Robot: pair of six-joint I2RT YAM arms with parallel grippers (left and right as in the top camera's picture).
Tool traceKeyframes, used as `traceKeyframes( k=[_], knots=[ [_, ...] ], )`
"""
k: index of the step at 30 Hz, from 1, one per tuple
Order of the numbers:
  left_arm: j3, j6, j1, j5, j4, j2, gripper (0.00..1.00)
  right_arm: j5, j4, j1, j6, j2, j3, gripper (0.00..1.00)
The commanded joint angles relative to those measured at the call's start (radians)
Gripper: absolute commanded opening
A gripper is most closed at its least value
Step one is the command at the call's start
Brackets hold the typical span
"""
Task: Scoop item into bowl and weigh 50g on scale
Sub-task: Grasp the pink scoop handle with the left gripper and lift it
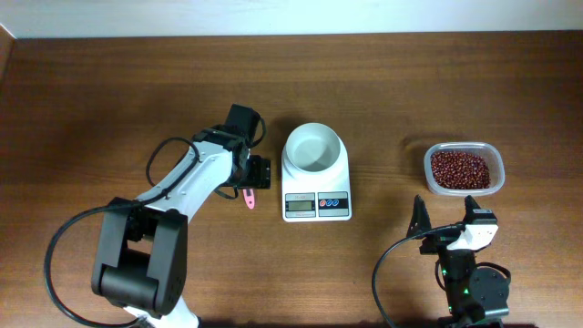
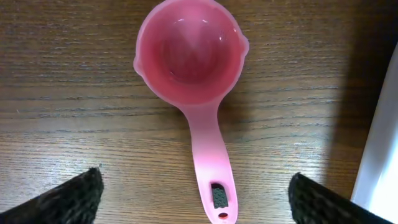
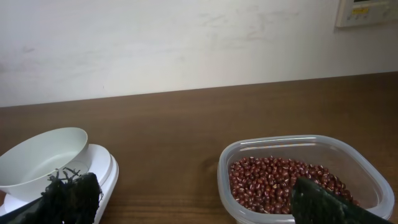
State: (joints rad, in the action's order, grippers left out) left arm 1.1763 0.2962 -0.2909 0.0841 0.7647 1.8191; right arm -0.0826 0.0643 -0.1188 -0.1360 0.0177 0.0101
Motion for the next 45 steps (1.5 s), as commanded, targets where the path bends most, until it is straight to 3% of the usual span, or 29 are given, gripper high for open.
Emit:
traceKeyframes(
  k=[1,2,4,9,15,18,22,26,35,45],
  knots=[
    [0.005,0.003,-0.001,-0.044,0.009,-0.015,0.96,-0.015,0.007,-0.005,-0.01,-0.005,-0.005,0.99],
    [0.005,0.007,-0.001,-0.072,0.027,-0.015,0.79,-0.015,0.007,-0.005,-0.01,-0.005,-0.005,0.99],
    [0.004,0.032,-0.001,-0.087,0.055,-0.015,0.69,-0.015,0.007,-0.005,-0.01,-0.005,-0.005,0.99],
    [0.002,0.138,0.001,-0.073,0.05,-0.015,0.67,-0.015,0.007,-0.005,-0.01,-0.005,-0.005,0.99],
    [-0.021,0.138,0.001,-0.063,0.042,-0.015,0.65,-0.015,0.007,-0.005,-0.01,-0.005,-0.005,0.99],
    [-0.094,0.158,0.001,-0.062,-0.033,-0.015,0.54,-0.015,0.007,-0.005,-0.01,-0.005,-0.005,0.99],
    [-0.157,0.16,0.001,-0.061,-0.146,-0.015,0.52,-0.015,0.007,-0.005,-0.01,-0.005,-0.005,0.99],
    [-0.172,0.159,0.001,-0.062,-0.219,-0.014,0.39,-0.015,0.007,-0.005,-0.01,-0.005,-0.005,0.99],
    [-0.172,0.159,0.001,0.011,-0.323,-0.015,0.41,-0.015,0.007,-0.005,-0.01,-0.005,-0.005,0.99],
    [-0.172,0.159,0.001,0.014,-0.357,-0.015,0.23,-0.015,0.007,-0.005,-0.01,-0.005,-0.005,0.99]
  ],
)
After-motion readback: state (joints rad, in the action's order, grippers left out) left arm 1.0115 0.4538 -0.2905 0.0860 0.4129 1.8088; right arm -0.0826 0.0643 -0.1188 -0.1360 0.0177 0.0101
